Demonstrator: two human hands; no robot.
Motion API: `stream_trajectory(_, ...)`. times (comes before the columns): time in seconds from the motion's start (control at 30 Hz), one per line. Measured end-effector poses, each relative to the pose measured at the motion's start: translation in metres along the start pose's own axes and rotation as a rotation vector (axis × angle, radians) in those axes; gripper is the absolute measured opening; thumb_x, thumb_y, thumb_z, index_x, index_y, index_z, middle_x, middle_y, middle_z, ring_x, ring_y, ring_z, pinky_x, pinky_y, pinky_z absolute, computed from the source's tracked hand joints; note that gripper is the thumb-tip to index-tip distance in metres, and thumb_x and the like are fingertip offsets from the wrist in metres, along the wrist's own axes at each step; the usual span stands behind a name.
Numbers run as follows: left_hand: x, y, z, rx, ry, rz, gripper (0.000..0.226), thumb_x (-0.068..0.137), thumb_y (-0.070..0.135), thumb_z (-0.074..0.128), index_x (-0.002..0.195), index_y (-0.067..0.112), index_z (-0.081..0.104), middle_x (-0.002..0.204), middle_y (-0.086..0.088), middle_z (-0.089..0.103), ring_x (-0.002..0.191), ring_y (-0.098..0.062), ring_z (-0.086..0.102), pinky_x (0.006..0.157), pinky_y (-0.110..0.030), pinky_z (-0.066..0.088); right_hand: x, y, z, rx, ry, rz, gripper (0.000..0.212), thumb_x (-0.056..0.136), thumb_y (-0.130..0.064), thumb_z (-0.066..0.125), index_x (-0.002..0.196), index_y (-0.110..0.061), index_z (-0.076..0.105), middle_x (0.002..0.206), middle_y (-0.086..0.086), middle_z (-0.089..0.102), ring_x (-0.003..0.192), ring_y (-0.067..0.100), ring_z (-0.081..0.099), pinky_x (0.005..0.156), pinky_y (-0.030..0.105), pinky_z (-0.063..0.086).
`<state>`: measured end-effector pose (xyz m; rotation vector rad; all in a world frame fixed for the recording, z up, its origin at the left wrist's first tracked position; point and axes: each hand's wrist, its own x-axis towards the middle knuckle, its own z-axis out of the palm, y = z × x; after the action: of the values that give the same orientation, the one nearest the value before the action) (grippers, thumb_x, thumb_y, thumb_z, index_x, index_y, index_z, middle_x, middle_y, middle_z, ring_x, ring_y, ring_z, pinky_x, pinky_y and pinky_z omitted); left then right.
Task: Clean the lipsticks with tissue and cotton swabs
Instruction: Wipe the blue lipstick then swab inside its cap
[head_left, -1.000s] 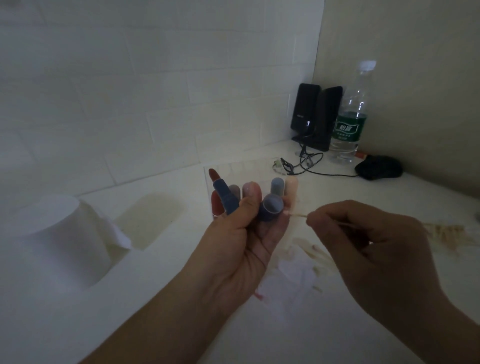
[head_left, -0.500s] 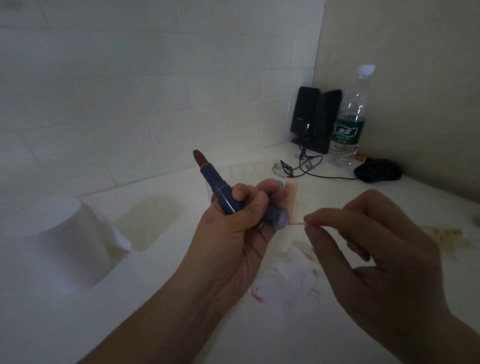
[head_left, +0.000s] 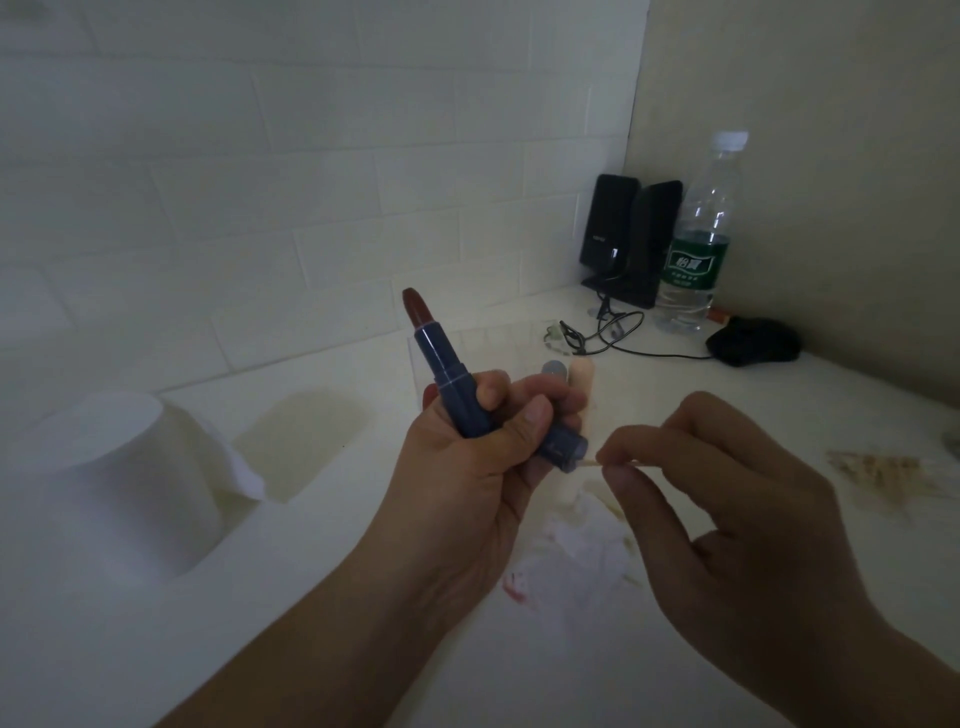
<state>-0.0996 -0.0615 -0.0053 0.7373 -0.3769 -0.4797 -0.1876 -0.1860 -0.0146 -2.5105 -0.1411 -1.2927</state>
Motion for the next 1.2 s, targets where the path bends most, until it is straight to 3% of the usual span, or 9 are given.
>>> stream_trajectory(0.1, 0.001, 0.000, -0.001, 0.010, 0.004, 0.002, 0.021, 0.069, -0.006, 0.054, 0.072, 0.011, 0.042, 0.076, -0.010, 0.068, 0.078, -0.021, 0.070, 0.068, -0.027, 0.058, 0.001, 0.000, -0.002, -0.023, -0.005, 0.015, 0.018, 0.086, -0.023, 0.053, 0.085, -0.013, 0.068, 0.074, -0.008, 0.041, 0.053, 0.012, 0.045, 0.051, 0.018, 0.034)
stream_trajectory(0.33, 0.003, 0.001, -0.002, -0.001, 0.021, -0.007, 0.018, 0.070, -0.003, 0.054, 0.073, 0.010, 0.043, 0.076, -0.012, 0.068, 0.079, -0.023, 0.069, 0.068, -0.031, 0.060, 0.006, 0.005, -0.004, 0.077, -0.087, 0.074, 0.009, 0.085, -0.024, 0.058, 0.082, -0.021, 0.066, 0.071, -0.023, 0.039, 0.061, -0.004, 0.044, 0.056, 0.004, 0.034)
stream_trajectory(0.43, 0.003, 0.002, -0.002, -0.033, 0.046, -0.012, 0.016, 0.072, -0.002, 0.054, 0.074, 0.010, 0.045, 0.075, -0.011, 0.068, 0.079, -0.022, 0.070, 0.067, -0.030, 0.060, 0.013, 0.019, -0.008, 0.161, -0.071, 0.242, 0.007, 0.080, -0.018, 0.066, 0.081, -0.025, 0.064, 0.071, -0.020, 0.046, 0.068, 0.003, 0.048, 0.056, 0.013, 0.042)
stream_trajectory(0.6, 0.007, 0.003, -0.007, -0.086, 0.108, -0.049, 0.016, 0.076, 0.001, 0.058, 0.075, 0.012, 0.047, 0.083, -0.012, 0.064, 0.078, -0.023, 0.070, 0.065, -0.031, 0.059, 0.017, 0.051, -0.008, -0.028, -0.415, 0.450, 0.012, 0.081, -0.039, 0.066, 0.074, -0.047, 0.059, 0.082, -0.017, 0.052, 0.071, -0.001, 0.047, 0.060, 0.016, 0.029)
stream_trajectory(0.9, 0.007, 0.002, -0.008, 0.002, 0.111, -0.141, 0.018, 0.077, 0.015, 0.063, 0.089, 0.015, 0.050, 0.089, -0.008, 0.061, 0.072, -0.018, 0.065, 0.057, -0.026, 0.057, 0.011, 0.068, -0.006, -0.082, -0.762, 0.519, 0.008, 0.079, -0.046, 0.069, 0.073, -0.041, 0.068, 0.078, -0.012, 0.057, 0.074, 0.003, 0.054, 0.068, 0.022, 0.046)
stream_trajectory(1.0, 0.006, 0.003, -0.006, 0.090, 0.138, -0.168, 0.022, 0.077, 0.021, 0.064, 0.094, 0.009, 0.056, 0.082, -0.005, 0.064, 0.068, -0.016, 0.066, 0.051, -0.023, 0.056, 0.018, 0.074, -0.017, -0.077, -0.628, 0.547, 0.011, 0.082, -0.047, 0.066, 0.077, -0.037, 0.068, 0.073, -0.008, 0.062, 0.066, 0.003, 0.056, 0.058, 0.016, 0.042)
stream_trajectory(1.1, 0.004, 0.001, -0.003, 0.165, 0.177, -0.190, 0.023, 0.078, 0.028, 0.063, 0.093, 0.010, 0.061, 0.074, -0.002, 0.065, 0.061, -0.013, 0.065, 0.044, -0.021, 0.053, 0.026, 0.095, -0.037, -0.116, -0.243, 0.644, 0.011, 0.082, -0.040, 0.069, 0.074, -0.032, 0.067, 0.065, -0.009, 0.061, 0.059, 0.004, 0.055, 0.052, 0.016, 0.036)
stream_trajectory(1.17, 0.002, -0.001, -0.001, 0.205, 0.179, -0.191, 0.017, 0.082, 0.029, 0.062, 0.087, 0.013, 0.060, 0.072, -0.001, 0.064, 0.059, -0.012, 0.063, 0.040, -0.018, 0.049, 0.026, 0.116, -0.056, -0.178, -0.026, 0.744, 0.009, 0.081, -0.032, 0.071, 0.076, -0.026, 0.070, 0.061, -0.008, 0.060, 0.059, 0.013, 0.056, 0.055, 0.021, 0.038)
stream_trajectory(1.2, 0.001, -0.002, 0.000, 0.214, 0.178, -0.192, 0.014, 0.082, 0.028, 0.062, 0.083, 0.014, 0.059, 0.071, -0.001, 0.063, 0.059, -0.012, 0.061, 0.037, -0.016, 0.045, 0.023, 0.129, -0.066, -0.267, -0.025, 0.782, 0.010, 0.081, -0.029, 0.071, 0.079, -0.019, 0.073, 0.062, -0.004, 0.060, 0.064, 0.019, 0.058, 0.060, 0.023, 0.040)
